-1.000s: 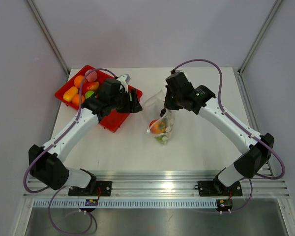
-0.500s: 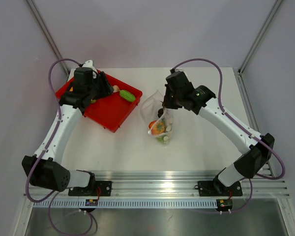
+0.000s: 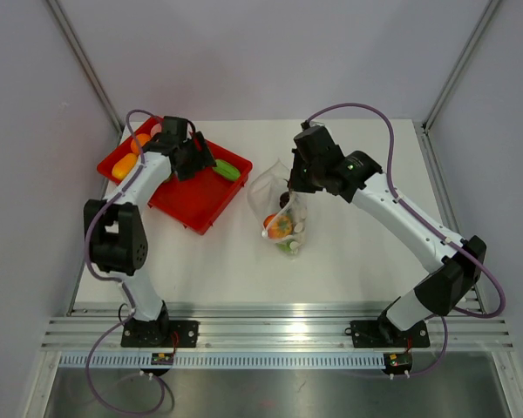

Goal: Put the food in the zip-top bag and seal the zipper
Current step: Pick up the fake vegetable from the bin, then place the fake vegetable in the zipper food storage bag, then pick up the fake vegetable from the bin, then place the fake vegetable in the zipper food storage bag, then pick up the fake vegetable from the bin.

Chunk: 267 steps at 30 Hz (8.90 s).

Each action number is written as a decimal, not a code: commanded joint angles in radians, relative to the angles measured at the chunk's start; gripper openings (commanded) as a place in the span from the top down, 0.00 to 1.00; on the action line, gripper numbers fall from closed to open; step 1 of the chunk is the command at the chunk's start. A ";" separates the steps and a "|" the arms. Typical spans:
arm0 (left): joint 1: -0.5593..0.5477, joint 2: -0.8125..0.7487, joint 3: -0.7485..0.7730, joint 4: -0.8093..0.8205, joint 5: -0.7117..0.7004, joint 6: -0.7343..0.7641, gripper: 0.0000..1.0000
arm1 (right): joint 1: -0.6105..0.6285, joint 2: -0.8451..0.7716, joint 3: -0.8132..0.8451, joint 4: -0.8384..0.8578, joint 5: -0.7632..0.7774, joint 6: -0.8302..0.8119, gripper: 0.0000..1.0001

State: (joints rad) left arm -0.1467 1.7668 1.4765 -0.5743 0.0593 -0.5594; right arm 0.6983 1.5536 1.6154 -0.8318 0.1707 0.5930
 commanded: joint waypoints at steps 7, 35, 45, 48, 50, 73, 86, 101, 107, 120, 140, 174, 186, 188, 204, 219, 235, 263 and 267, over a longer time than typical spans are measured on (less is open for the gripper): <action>-0.002 0.215 0.114 0.134 0.014 -0.246 0.24 | 0.009 -0.003 0.044 0.022 -0.011 -0.024 1.00; -0.036 0.292 0.114 0.288 -0.032 -0.275 0.55 | 0.009 0.014 0.032 0.039 -0.051 -0.030 1.00; -0.045 -0.169 -0.031 0.219 -0.073 -0.088 0.77 | 0.009 -0.012 -0.022 0.059 -0.065 -0.004 1.00; -0.079 -0.326 -0.065 0.205 0.029 -0.001 0.79 | 0.007 -0.016 -0.025 0.072 -0.077 0.008 1.00; -0.135 -0.394 -0.076 0.194 0.046 0.027 0.84 | 0.009 -0.013 -0.023 0.083 -0.082 0.014 1.00; -0.493 -0.414 -0.225 0.246 0.102 0.019 0.42 | 0.009 -0.055 -0.032 0.091 -0.100 0.061 1.00; -0.430 -0.517 -0.036 0.051 -0.009 0.144 0.38 | 0.009 -0.032 -0.020 0.092 -0.082 0.039 1.00; -0.056 -0.118 0.128 -0.065 -0.264 0.187 0.26 | 0.009 -0.021 -0.015 0.088 -0.068 0.008 1.00; 0.056 0.086 0.255 -0.019 -0.261 0.193 0.18 | 0.010 -0.003 -0.006 0.091 -0.088 0.002 1.00; 0.125 0.491 0.597 -0.070 -0.096 0.151 0.16 | 0.009 0.066 0.003 0.118 -0.139 0.004 1.00; 0.125 0.491 0.458 -0.039 -0.113 0.131 0.15 | 0.009 0.080 0.018 0.117 -0.142 0.008 1.00; -0.369 -0.504 -0.073 -0.040 0.098 0.049 0.63 | 0.009 0.025 -0.032 0.132 -0.146 0.060 1.00; -0.459 -0.408 -0.134 0.143 0.221 -0.069 0.64 | 0.013 -0.065 -0.029 0.106 -0.148 0.074 1.00; -0.462 -0.385 -0.154 0.165 0.223 -0.082 0.64 | 0.013 -0.082 -0.031 0.105 -0.148 0.077 1.00; -0.540 -0.303 -0.202 0.200 0.221 -0.110 0.23 | 0.015 -0.124 -0.041 0.097 -0.142 0.079 1.00; -0.554 -0.473 -0.110 -0.062 0.245 0.097 0.12 | 0.013 -0.122 -0.055 0.105 -0.131 0.088 1.00; -0.222 -0.454 -0.081 -0.115 0.108 0.217 0.81 | 0.015 -0.127 -0.057 0.094 -0.112 0.073 1.00; 0.029 0.384 0.425 -0.016 -0.029 0.539 0.14 | 0.015 0.010 0.043 0.059 -0.105 0.010 1.00; 0.029 0.428 0.464 -0.003 -0.039 0.598 0.13 | 0.013 0.026 0.051 0.060 -0.112 0.004 0.99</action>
State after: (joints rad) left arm -0.1204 2.1773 1.8824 -0.6025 0.0471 -0.0563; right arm 0.7052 1.5684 1.6176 -0.7830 0.0605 0.6212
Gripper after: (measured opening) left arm 0.865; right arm 0.011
